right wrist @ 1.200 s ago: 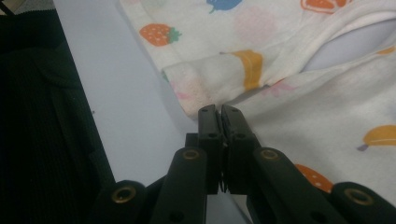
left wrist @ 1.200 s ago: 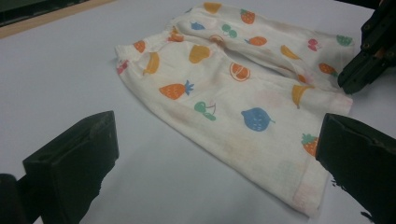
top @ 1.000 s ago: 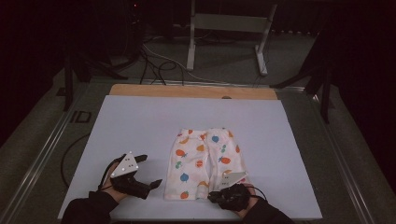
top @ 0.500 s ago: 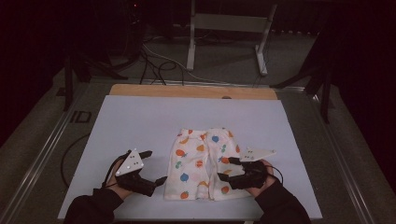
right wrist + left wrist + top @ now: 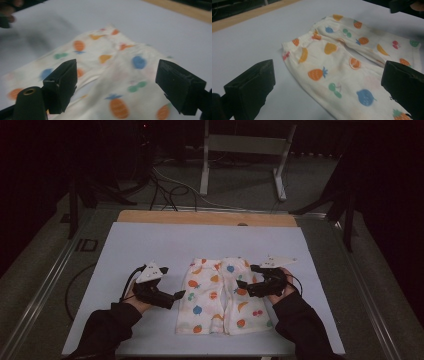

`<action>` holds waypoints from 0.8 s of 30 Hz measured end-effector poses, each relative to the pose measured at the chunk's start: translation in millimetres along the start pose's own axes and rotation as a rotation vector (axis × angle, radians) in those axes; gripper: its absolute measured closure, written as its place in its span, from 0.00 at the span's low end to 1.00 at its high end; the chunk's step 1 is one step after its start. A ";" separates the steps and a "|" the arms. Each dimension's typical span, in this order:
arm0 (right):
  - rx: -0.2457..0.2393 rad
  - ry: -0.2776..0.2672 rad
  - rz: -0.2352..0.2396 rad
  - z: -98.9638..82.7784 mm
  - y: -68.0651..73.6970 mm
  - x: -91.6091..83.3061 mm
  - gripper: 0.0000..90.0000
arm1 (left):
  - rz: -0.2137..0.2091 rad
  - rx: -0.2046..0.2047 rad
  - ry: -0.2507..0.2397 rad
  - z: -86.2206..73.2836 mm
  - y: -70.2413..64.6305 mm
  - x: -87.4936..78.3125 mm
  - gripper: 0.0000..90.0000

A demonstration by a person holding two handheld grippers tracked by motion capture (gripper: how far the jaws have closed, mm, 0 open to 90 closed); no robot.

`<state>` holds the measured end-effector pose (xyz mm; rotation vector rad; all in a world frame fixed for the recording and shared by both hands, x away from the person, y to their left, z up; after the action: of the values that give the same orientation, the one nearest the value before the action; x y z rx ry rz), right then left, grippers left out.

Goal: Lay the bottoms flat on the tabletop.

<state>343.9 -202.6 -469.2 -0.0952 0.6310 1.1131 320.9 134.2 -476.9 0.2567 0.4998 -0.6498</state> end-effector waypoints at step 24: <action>0.182 0.034 -0.079 33.1 -79.0 36.4 0.10 | 0.084 -0.089 0.123 33.3 31.0 96.5 0.01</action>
<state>436.2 -196.9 -479.4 0.0179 0.7497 0.9756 418.6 96.0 -496.4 0.2330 0.6315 -0.5309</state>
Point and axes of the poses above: each handheld gripper's, and its own axes: x roughly forward along the jaws, z roughly out of its top, y roughly to its left, the point moved 3 cm from there along x, roughly forward along the jaws, and after that the axes turned 15 degrees about z, right-handed, at the moved point
